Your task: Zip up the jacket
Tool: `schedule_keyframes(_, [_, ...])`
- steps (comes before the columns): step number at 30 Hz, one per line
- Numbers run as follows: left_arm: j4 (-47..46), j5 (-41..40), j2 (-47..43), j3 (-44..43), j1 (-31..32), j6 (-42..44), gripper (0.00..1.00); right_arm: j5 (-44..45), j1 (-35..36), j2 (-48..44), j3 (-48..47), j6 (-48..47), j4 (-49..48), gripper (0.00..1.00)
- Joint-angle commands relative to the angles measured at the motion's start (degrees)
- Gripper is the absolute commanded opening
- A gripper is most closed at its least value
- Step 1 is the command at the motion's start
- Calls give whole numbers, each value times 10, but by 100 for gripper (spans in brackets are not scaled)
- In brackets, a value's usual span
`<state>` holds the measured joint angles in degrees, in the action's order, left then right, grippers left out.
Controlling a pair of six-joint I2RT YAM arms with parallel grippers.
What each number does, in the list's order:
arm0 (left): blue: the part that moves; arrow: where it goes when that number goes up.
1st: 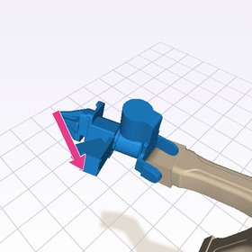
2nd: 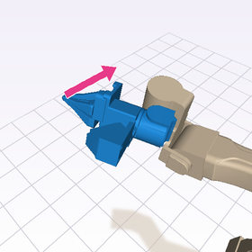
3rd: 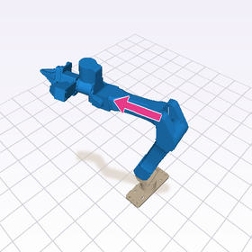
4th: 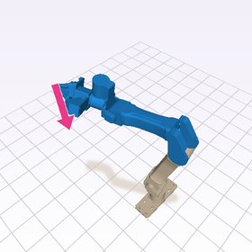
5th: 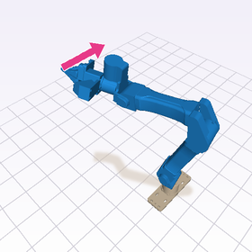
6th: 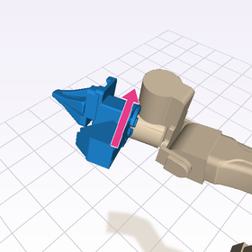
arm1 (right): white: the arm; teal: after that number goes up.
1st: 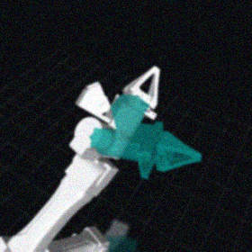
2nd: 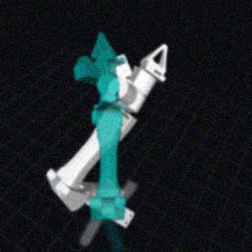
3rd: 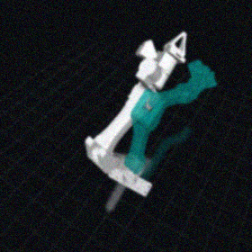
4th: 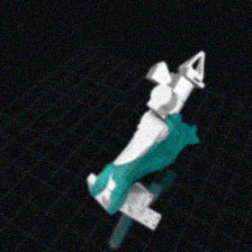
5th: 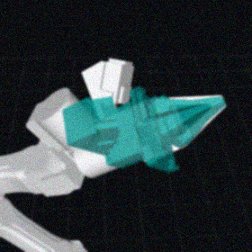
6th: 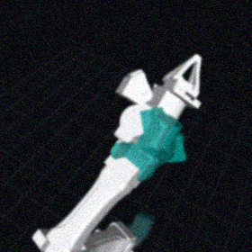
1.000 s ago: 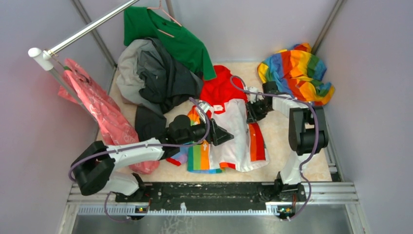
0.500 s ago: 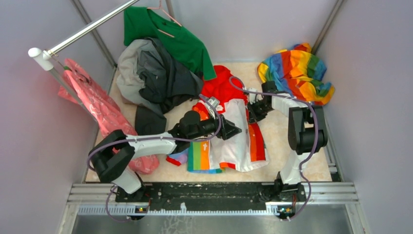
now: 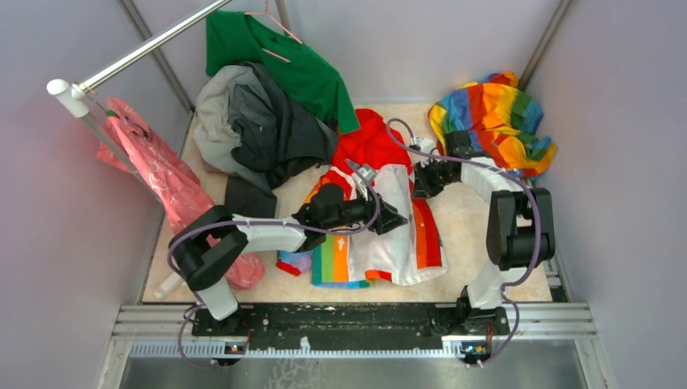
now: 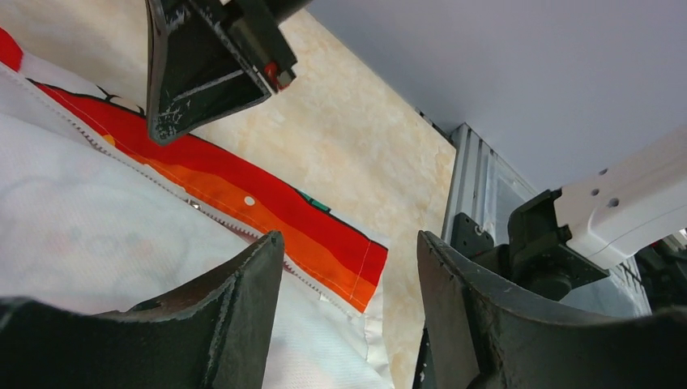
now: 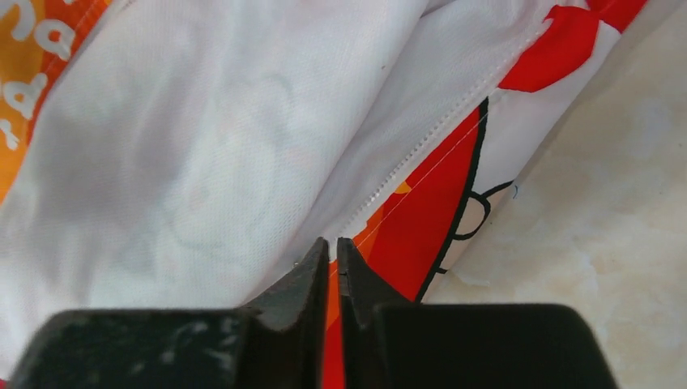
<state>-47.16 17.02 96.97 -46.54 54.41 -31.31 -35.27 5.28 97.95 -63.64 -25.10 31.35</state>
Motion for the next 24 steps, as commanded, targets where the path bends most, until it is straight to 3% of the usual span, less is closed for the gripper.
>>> schedule_keyframes(1, [-25,62,34,-31,-11,27,67,-34,-15,-43,11,-25,-19,19])
schedule_keyframes(3, [-25,79,41,-32,-22,39,66,-30,-15,-48,21,-26,-25,34])
schedule_keyframes(5, [-41,87,45,-25,-35,42,66,-35,-15,-45,32,-26,-38,40])
schedule_keyframes(12, [-76,87,37,3,-77,10,61,8,-7,-16,37,-18,-49,40])
schedule_keyframes(18, [-42,100,26,-26,-78,-8,51,93,26,6,33,-3,-57,40])
schedule_keyframes(24, [-36,81,38,-21,-79,-9,49,129,47,20,32,5,-64,40])
